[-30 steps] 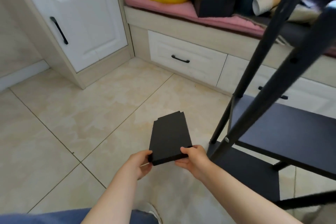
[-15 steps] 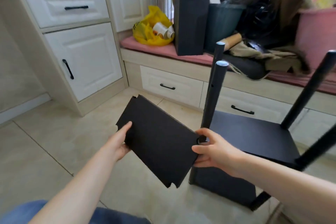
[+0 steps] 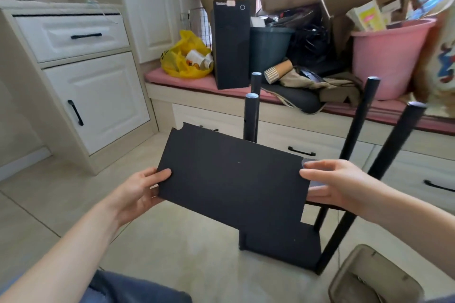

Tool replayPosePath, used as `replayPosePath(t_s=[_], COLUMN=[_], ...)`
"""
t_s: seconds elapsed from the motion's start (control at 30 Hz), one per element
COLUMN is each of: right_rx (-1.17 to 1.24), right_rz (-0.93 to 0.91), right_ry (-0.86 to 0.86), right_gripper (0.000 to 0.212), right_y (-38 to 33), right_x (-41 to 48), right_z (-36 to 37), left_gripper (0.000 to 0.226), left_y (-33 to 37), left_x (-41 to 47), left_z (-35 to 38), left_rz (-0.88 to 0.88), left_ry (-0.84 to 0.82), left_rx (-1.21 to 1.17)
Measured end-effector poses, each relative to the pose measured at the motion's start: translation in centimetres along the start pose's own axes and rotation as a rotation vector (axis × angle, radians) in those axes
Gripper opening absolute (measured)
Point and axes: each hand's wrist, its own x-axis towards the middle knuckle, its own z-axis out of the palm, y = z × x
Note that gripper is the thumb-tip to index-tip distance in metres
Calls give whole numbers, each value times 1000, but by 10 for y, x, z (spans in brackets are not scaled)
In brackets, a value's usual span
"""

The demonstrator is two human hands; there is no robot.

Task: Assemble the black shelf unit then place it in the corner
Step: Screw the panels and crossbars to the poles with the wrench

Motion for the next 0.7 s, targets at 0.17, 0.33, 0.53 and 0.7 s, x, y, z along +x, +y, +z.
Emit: replayPosePath(t_s=[0.17,0.33,0.53,0.7], right_rx=[90,153,282,202], right_rz=[-67,-174,-214,-300], right_ry=[94,175,211,101], right_gripper=[37,45,46,63], right_y=[2,-1,-3,-2], right_x=[-14,-26,-38,-53], right_z=[-26,-43,-56,-62], left_gripper=[56,66,73,76], left_y=[10,19,30,35], left_x=[-11,-15,-21,-29], left_z=[20,44,69,85], left_rz=[14,76,216,261], left_ry=[-187,-237,-189,-184], left_rx=[277,273,211,172])
